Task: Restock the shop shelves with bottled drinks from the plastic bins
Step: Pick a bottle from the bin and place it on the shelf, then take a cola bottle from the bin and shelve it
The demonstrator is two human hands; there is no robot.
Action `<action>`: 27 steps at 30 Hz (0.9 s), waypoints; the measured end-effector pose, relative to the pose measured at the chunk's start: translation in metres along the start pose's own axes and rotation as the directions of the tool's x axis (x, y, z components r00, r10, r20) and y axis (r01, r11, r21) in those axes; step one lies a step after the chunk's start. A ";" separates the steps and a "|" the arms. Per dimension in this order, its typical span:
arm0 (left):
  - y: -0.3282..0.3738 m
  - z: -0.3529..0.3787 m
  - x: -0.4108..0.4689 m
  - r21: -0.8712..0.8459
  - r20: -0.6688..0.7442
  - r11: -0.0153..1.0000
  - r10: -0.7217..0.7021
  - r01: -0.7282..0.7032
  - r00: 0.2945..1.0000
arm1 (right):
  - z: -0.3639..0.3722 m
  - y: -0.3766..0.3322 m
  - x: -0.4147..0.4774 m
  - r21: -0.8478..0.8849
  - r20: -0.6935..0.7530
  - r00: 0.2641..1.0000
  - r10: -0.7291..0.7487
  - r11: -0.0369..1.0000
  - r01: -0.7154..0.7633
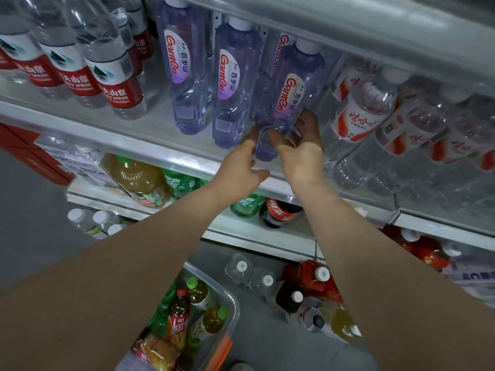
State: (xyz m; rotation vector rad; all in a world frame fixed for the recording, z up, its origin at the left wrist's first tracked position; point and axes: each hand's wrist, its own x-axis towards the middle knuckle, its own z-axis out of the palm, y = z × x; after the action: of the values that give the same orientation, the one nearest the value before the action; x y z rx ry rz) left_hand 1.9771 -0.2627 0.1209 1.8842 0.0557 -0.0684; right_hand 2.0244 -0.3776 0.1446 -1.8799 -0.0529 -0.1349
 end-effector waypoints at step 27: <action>0.102 0.212 -0.179 0.110 0.496 0.991 0.014 -0.079 0.868 | -0.277 0.022 -0.277 -0.107 -0.250 0.863 0.440 0.873 -0.476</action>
State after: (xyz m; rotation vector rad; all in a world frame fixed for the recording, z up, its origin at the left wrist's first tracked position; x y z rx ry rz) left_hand 1.8015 -0.4967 0.1653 1.9401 -0.3555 -0.5321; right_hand 1.7337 -0.6387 0.1741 -1.9785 0.5755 -0.0150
